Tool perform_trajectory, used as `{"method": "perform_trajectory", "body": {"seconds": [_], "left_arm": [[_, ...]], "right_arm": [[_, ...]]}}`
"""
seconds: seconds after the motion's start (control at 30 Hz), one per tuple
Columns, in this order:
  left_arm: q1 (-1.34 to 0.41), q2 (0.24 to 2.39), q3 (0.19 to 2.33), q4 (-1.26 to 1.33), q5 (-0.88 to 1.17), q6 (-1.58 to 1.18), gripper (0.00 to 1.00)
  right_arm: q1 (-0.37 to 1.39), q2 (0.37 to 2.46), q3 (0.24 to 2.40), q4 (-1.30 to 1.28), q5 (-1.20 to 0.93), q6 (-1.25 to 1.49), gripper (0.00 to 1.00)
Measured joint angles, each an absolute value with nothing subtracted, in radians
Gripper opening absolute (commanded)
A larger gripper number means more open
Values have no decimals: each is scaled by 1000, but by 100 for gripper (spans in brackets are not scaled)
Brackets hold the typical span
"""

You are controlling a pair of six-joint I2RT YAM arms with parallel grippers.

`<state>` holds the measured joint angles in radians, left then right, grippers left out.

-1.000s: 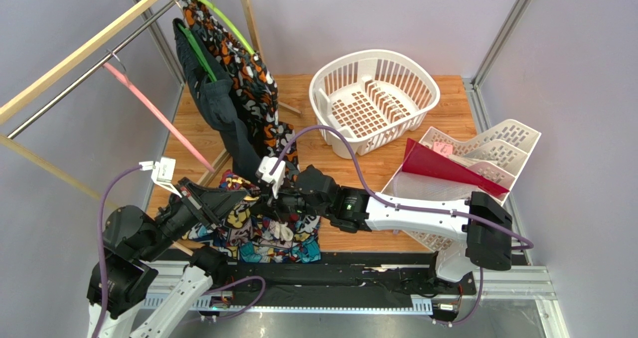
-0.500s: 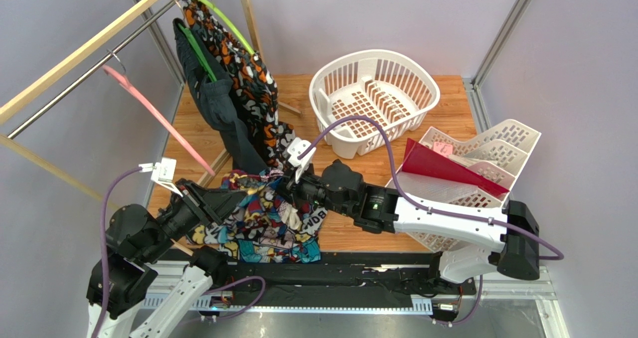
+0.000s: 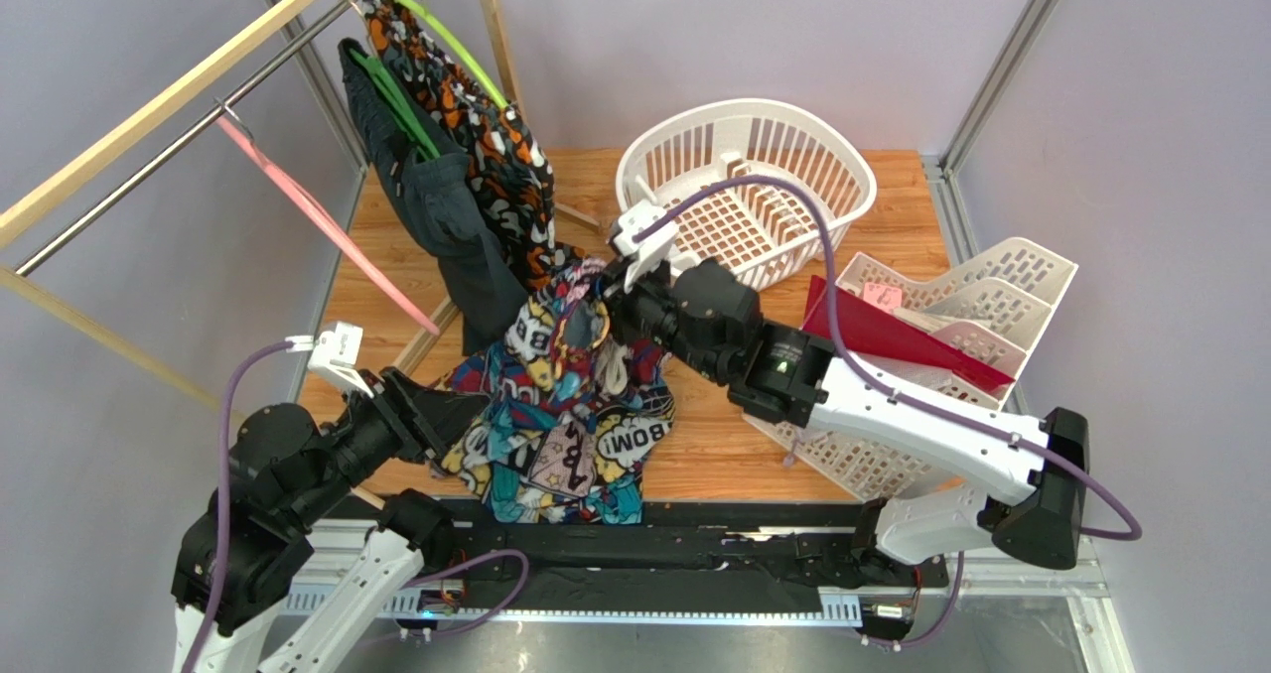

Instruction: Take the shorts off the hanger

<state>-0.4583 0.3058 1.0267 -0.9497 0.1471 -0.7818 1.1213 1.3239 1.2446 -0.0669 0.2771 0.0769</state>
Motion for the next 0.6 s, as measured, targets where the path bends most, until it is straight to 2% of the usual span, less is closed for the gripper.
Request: {"method": "perform_trajectory", "body": {"seconds": [0.6], "left_arm": [[-458, 302, 1001, -984, 131, -778, 56]], "right_arm": [[820, 1366, 1798, -115, 251, -57, 0]]}}
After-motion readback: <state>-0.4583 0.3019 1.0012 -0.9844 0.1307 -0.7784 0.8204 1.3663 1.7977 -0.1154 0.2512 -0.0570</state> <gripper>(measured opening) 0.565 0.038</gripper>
